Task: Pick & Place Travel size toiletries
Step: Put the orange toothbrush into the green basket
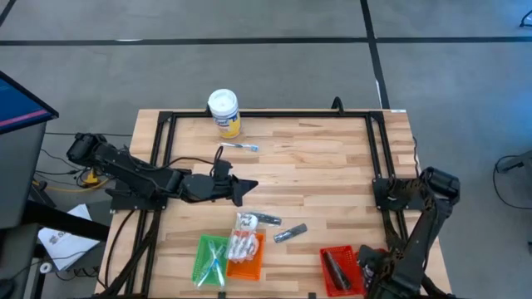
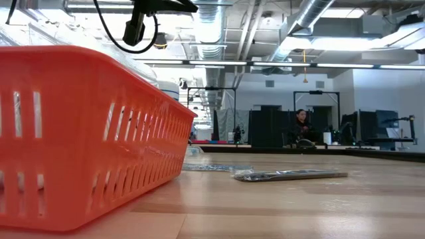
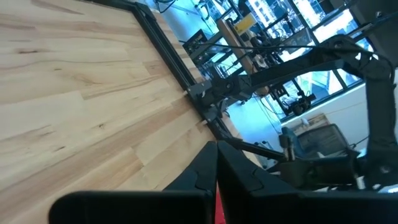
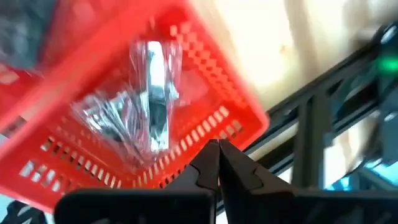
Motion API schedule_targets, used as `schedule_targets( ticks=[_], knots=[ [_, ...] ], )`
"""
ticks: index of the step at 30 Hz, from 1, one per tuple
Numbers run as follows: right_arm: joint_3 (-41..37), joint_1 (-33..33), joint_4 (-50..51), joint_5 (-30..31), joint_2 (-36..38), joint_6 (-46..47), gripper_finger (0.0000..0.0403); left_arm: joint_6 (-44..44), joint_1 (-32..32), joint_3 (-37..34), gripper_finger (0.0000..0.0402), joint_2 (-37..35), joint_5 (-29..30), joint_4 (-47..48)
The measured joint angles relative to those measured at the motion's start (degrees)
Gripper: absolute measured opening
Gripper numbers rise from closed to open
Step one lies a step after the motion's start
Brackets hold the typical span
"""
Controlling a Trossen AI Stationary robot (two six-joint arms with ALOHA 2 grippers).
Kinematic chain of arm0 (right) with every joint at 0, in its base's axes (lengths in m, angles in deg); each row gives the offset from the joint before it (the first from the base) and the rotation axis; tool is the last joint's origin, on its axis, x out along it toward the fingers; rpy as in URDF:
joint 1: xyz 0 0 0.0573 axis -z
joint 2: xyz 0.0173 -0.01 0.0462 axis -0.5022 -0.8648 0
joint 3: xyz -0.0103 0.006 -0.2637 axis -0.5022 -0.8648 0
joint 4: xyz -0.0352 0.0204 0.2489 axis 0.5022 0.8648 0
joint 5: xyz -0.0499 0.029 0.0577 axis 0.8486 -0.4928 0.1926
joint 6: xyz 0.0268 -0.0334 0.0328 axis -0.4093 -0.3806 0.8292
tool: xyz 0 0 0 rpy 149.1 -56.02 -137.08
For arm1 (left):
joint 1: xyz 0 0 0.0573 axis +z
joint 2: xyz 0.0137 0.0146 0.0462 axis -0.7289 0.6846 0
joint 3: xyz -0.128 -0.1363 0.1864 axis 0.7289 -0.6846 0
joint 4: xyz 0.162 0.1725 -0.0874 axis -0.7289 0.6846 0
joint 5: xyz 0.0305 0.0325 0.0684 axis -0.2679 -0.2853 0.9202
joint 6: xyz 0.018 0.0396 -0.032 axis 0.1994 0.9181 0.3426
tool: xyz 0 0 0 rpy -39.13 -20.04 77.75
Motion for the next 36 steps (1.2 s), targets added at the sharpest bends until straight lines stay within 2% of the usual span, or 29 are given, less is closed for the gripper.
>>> schedule_targets(
  ticks=[7, 16, 20, 28, 36],
  knots=[
    [1.5, 4.1, 1.1, 5.5, 0.5, -7.8, 0.0001, 1.1, 0.0, 0.0, 0.0000, 0.0, -0.2, 0.2],
    [-4.8, 12.6, -11.9, 10.5, 4.4, -18.6, 0.0000, 2.8, 0.4, 0.0, 0.0000, 0.0, -4.6, 4.9],
    [-7.7, 17.9, -17.6, 11.7, 6.2, -23.4, 0.0000, 3.6, 1.8, 0.0, 0.0000, 0.0, -8.5, 9.3],
    [-8.3, 31.4, -21.6, 12.0, 8.1, -36.0, 0.0000, 9.4, 5.9, 0.0, 0.0000, 0.0, -19.5, 14.0],
    [-8.3, 43.8, -32.1, 11.7, 11.5, -43.1, 0.0000, 12.7, 10.7, 0.0, 0.0000, 0.0, -24.8, 18.2]
  ],
)
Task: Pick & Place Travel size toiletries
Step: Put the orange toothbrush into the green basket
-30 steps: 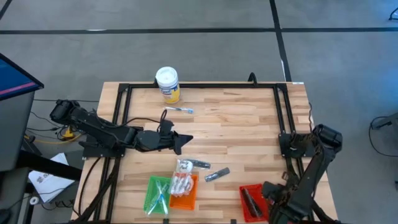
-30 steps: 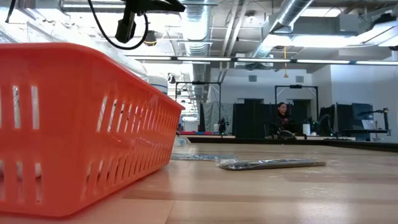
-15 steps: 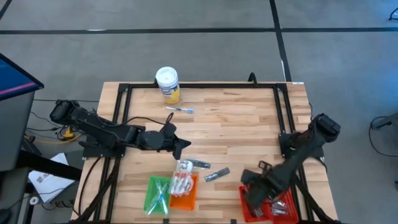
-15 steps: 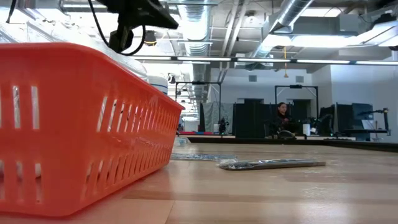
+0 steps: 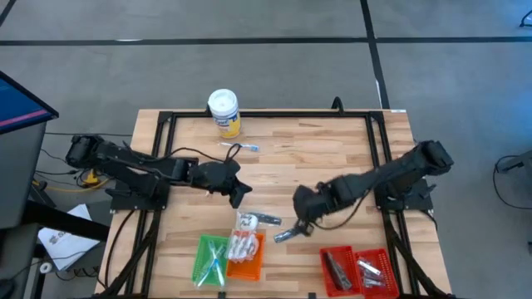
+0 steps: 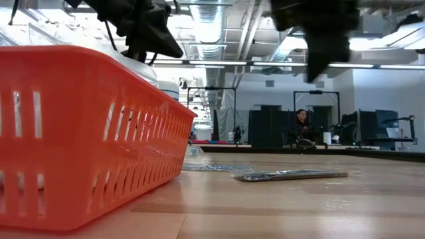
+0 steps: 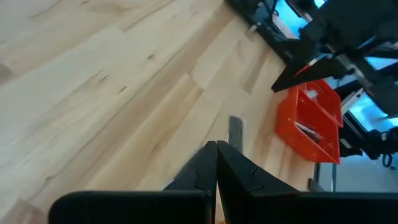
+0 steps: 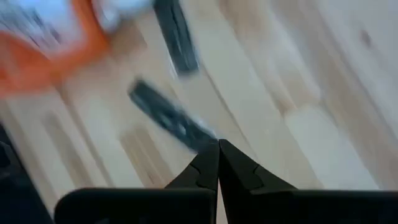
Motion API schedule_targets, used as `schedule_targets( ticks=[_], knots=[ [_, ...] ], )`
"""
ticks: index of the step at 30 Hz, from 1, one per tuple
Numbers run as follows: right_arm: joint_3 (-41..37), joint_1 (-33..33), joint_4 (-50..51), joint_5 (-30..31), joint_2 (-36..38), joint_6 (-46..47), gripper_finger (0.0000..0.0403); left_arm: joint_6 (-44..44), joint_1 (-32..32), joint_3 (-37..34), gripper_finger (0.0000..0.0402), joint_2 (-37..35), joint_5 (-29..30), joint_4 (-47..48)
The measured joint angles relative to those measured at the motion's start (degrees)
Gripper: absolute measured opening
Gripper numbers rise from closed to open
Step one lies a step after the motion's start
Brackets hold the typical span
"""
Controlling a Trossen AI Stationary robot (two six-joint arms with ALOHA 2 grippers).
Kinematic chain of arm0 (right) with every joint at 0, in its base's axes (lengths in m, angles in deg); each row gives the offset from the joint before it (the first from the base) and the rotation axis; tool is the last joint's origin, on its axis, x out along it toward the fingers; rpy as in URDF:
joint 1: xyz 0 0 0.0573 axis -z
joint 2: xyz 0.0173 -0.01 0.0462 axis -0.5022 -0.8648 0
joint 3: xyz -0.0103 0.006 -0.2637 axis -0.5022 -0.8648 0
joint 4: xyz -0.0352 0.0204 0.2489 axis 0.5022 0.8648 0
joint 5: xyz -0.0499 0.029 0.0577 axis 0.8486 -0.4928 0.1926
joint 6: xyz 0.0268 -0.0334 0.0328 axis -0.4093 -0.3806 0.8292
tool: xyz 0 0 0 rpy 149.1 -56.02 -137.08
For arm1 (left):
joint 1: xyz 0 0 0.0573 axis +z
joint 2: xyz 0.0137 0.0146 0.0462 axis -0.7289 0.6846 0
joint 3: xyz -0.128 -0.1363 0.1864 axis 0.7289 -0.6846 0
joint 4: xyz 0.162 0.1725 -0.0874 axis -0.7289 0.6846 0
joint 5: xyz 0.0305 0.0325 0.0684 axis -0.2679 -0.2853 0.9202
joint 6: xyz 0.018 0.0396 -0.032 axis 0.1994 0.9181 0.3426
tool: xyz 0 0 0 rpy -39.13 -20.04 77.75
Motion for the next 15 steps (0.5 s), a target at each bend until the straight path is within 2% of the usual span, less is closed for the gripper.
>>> schedule_targets(
  ticks=[10, 15],
  knots=[
    [0.0, 8.8, -12.2, -3.9, 5.1, -7.7, 0.0000, -2.4, 1.9, 0.0, 0.0000, 0.0, -0.6, 6.8],
    [0.0, 12.9, -17.5, -8.2, 6.3, -11.0, 0.0000, -4.7, 2.7, 0.0, 0.0000, 0.0, -0.6, 13.2]
  ],
)
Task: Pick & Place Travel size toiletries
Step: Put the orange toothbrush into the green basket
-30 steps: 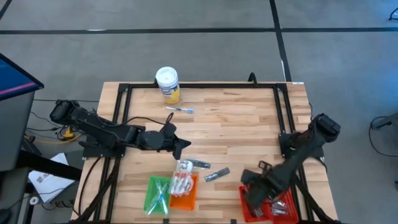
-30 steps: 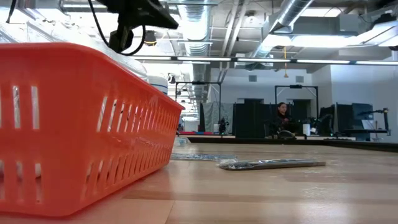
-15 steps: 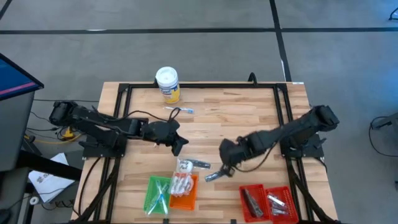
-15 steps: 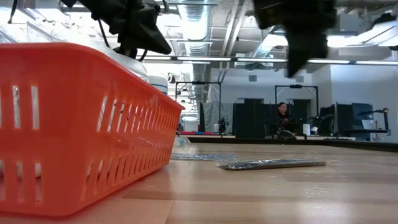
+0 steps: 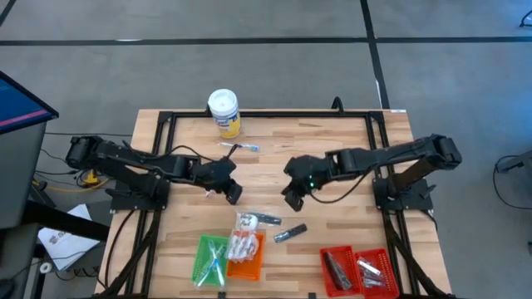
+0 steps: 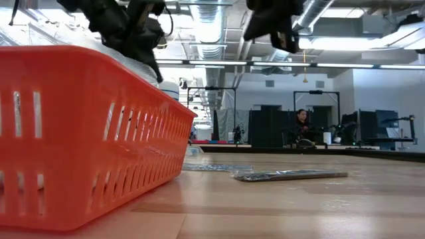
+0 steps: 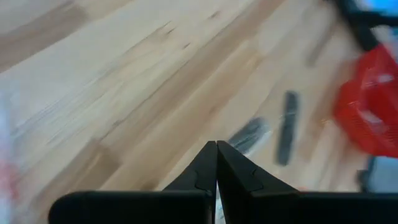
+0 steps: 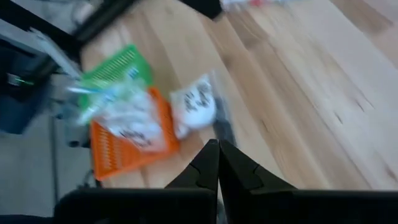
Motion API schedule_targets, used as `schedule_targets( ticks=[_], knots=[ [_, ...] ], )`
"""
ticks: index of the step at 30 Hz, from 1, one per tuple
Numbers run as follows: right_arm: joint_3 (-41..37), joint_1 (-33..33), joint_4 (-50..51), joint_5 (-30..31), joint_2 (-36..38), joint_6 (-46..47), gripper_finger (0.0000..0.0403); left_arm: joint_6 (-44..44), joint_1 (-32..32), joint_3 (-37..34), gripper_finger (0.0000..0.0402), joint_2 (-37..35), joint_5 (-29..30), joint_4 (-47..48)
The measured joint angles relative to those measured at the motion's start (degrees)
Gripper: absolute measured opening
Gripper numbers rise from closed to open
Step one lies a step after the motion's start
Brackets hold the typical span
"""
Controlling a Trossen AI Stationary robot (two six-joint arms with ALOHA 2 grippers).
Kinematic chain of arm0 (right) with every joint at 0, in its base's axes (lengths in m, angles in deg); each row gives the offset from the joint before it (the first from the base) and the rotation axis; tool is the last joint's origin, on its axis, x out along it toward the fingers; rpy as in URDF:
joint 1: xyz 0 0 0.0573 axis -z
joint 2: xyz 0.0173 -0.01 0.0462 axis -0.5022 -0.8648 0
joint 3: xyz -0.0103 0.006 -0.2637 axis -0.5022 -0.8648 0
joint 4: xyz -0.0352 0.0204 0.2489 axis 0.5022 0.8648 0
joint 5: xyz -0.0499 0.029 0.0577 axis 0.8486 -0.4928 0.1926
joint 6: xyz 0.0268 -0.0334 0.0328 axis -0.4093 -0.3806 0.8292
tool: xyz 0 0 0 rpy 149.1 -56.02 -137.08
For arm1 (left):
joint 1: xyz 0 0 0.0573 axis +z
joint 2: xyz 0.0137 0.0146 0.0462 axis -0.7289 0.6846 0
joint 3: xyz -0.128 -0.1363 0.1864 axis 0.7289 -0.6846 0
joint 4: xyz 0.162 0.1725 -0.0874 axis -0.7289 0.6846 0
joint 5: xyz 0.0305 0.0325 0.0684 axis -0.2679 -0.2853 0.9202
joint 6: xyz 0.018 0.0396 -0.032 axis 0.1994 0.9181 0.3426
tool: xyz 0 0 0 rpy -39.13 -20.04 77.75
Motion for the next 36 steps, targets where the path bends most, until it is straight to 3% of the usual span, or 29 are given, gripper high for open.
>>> schedule_targets(
  ticks=[7, 16, 33, 36],
  knots=[
    [0.0, 5.3, -7.4, -9.5, 0.0, -3.7, 0.0000, -4.3, 3.3, 0.0, 0.0000, 0.0, 0.3, 12.9],
    [0.0, 10.6, -9.9, -17.5, 0.0, -11.5, 0.0000, -6.3, 8.1, 0.0, 0.0000, 0.6, 0.9, 19.9],
    [0.0, 19.2, -9.8, -22.2, 0.0, -13.3, 0.0000, -5.1, 15.2, 0.0, 0.0010, 0.9, 0.8, 13.1],
    [0.0, 19.5, -9.8, -22.4, 0.0, -13.3, 0.0000, -1.6, 15.3, 0.0, 0.0008, 0.9, 0.8, 11.0]
  ],
)
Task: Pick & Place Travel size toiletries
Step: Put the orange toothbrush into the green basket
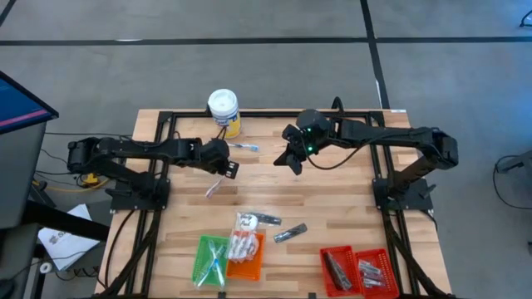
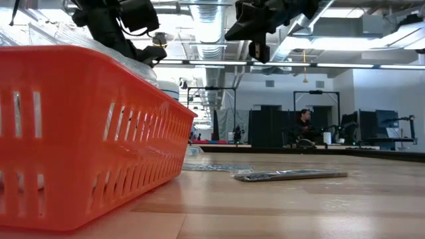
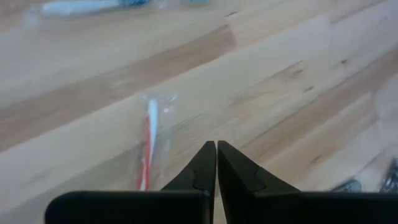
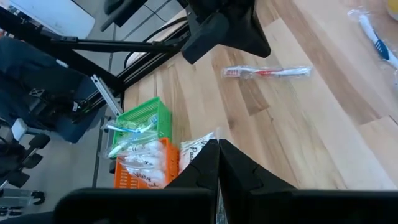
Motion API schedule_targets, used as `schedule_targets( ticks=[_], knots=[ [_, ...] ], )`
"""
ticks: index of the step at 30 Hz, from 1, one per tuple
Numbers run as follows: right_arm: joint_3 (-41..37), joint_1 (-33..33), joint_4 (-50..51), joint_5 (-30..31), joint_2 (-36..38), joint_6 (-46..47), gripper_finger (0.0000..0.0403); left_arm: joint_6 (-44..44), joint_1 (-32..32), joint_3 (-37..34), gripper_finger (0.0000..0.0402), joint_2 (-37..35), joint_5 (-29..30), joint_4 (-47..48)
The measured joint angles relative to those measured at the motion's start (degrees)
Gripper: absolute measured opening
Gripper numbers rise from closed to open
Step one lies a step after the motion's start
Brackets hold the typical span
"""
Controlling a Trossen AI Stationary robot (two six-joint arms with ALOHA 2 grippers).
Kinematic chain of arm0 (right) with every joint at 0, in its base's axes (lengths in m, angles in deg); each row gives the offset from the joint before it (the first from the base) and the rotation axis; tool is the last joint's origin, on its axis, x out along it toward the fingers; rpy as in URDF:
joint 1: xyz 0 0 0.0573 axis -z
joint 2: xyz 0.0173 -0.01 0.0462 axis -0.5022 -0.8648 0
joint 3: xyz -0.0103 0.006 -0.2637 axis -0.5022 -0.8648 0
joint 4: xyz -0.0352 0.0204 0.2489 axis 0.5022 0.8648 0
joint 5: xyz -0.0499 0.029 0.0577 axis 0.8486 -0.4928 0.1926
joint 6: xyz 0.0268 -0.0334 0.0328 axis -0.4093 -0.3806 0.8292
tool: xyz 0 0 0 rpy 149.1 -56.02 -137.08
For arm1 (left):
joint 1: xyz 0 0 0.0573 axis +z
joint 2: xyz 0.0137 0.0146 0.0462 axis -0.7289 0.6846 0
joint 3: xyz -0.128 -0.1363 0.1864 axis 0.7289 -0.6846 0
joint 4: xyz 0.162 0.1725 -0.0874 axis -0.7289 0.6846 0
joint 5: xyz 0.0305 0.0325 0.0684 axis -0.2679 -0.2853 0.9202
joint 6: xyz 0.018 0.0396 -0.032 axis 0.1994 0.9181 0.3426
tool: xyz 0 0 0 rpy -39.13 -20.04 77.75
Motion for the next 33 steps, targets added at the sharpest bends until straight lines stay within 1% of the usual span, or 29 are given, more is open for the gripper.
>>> schedule_targets(
  ticks=[2, 11, 15, 21, 29, 30, 33],
  knots=[
    [0.0, 0.0, 0.0, -0.2, 0.0, 0.0, 0.0000, 1.7, 0.0, 0.0, 0.0008, 0.0, 0.1, -1.6],
    [0.0, 0.2, 0.0, -0.7, 0.0, -1.1, 0.0000, 1.7, 0.0, 0.0, 0.0005, 0.0, 3.7, -9.5],
    [0.0, 0.8, 0.2, -1.3, 0.0, -1.5, 0.0000, 1.7, 0.0, 0.0, 0.0002, 0.0, 4.8, -11.6],
    [0.0, 1.2, 0.2, -2.7, 0.0, -1.5, 0.0000, 1.7, 0.0, 0.0, 0.0002, 0.0, 4.6, -12.0],
    [0.0, 1.2, 0.2, -2.8, 0.0, -2.4, 0.0000, 1.6, 0.0, 0.0, 0.0001, 0.0, 4.3, -11.8],
    [0.0, 1.2, 0.2, -2.8, 0.0, -2.4, 0.0000, 1.0, 0.0, 0.0, 0.0001, 0.0, 4.3, -11.0],
    [0.0, 1.2, 0.2, -2.8, 0.0, -2.4, 0.0000, -5.2, 0.3, 0.0, 0.0001, 1.2, 4.0, -6.4]
  ],
)
